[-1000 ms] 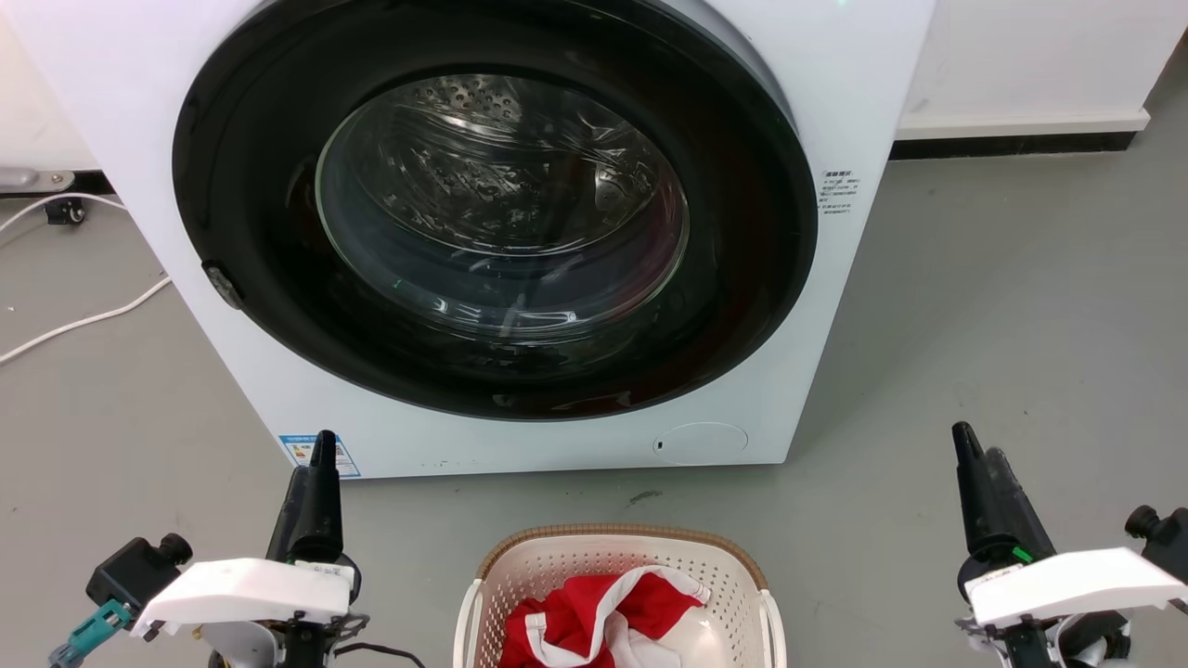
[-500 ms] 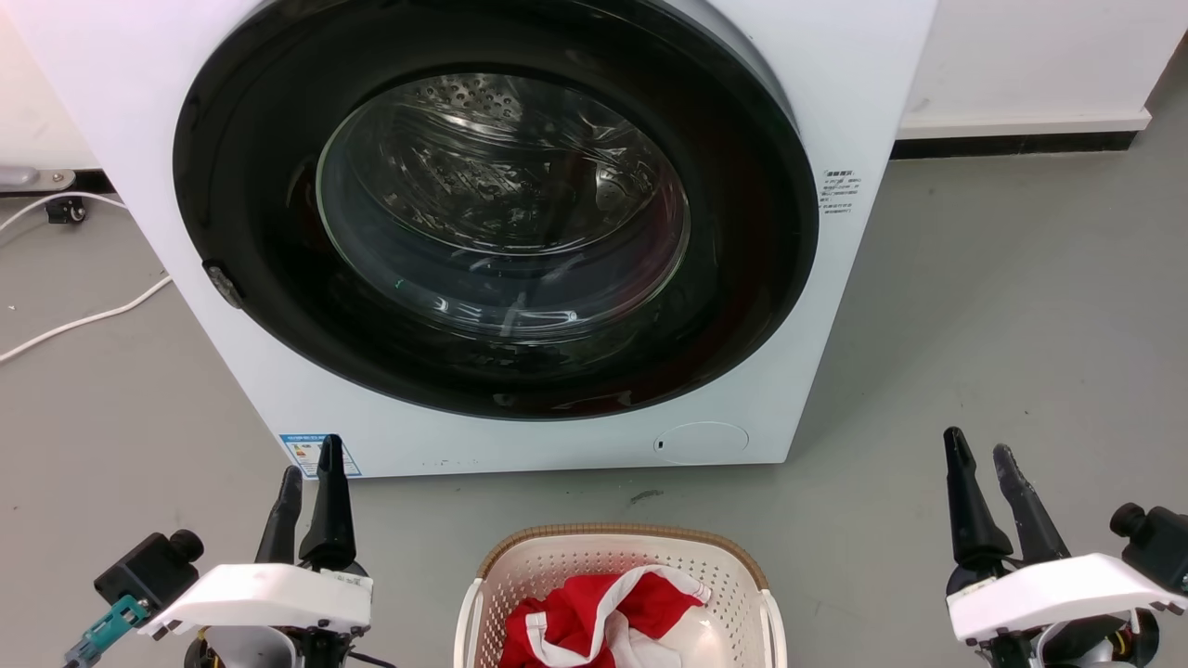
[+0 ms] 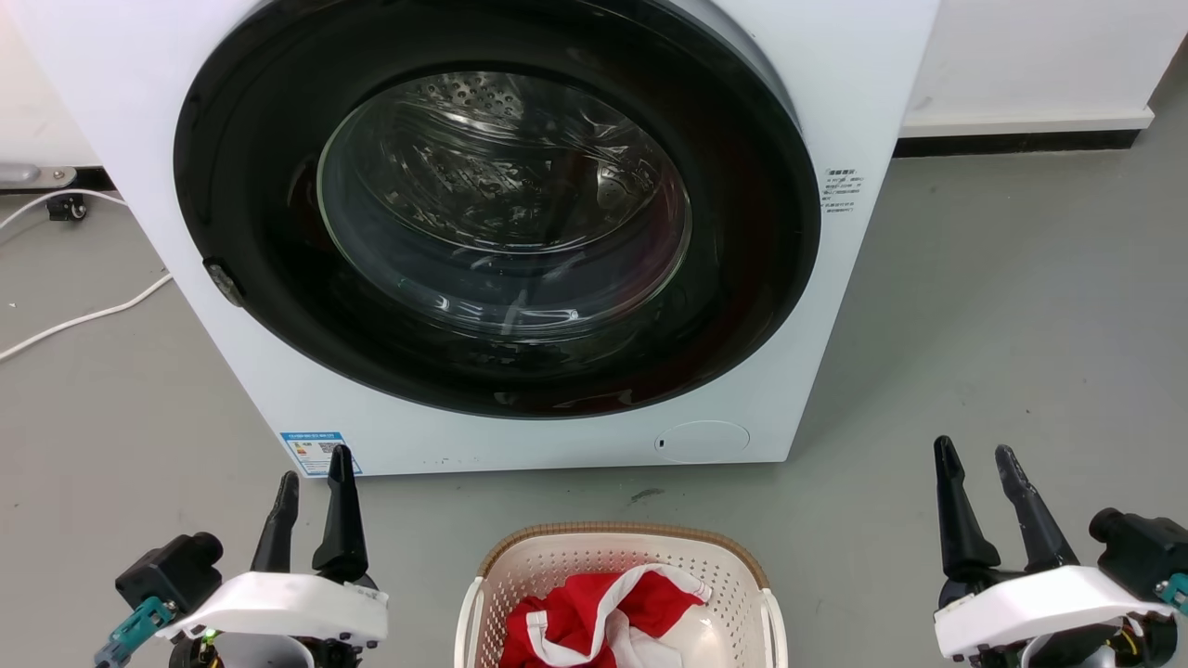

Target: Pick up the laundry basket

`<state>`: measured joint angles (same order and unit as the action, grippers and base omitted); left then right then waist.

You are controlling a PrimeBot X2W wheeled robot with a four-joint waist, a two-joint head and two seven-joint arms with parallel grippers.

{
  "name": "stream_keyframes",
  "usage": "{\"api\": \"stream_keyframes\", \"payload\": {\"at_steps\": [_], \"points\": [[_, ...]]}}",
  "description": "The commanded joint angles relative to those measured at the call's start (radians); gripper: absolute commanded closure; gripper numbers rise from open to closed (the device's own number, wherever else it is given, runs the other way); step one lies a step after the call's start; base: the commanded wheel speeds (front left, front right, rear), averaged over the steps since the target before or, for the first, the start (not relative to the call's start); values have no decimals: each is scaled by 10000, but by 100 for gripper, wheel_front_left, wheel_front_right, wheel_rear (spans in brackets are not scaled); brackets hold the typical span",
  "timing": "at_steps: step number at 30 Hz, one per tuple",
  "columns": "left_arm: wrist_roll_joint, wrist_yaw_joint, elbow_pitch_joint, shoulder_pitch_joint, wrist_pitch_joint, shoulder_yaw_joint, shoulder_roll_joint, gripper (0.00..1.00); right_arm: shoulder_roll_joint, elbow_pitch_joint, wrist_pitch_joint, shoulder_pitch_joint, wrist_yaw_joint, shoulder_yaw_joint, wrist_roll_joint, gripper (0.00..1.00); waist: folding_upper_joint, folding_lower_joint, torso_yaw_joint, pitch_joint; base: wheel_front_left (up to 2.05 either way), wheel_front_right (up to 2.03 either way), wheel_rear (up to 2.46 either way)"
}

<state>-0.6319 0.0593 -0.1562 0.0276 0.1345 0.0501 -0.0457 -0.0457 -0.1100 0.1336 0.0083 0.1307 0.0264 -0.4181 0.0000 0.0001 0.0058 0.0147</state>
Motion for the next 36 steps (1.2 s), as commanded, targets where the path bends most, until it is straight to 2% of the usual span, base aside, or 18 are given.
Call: {"api": "stream_keyframes", "payload": {"at_steps": [1,12,36], "points": [[267,-40,65,-2,86,-5,-44,0,-46,128,95,32,0,24,309,0,0,0,0,0,0,0,0],[1476,-213,-38,-88,373,-67,-46,0,-50,-3,377,131,0,319,1835,0,0,0,15,-1,0,0,0],[3857,-438,128,-353,914,-231,-53,0,-60,132,915,403,-1,307,4122,0,0,-1,33,-68,0,0,0]]}}
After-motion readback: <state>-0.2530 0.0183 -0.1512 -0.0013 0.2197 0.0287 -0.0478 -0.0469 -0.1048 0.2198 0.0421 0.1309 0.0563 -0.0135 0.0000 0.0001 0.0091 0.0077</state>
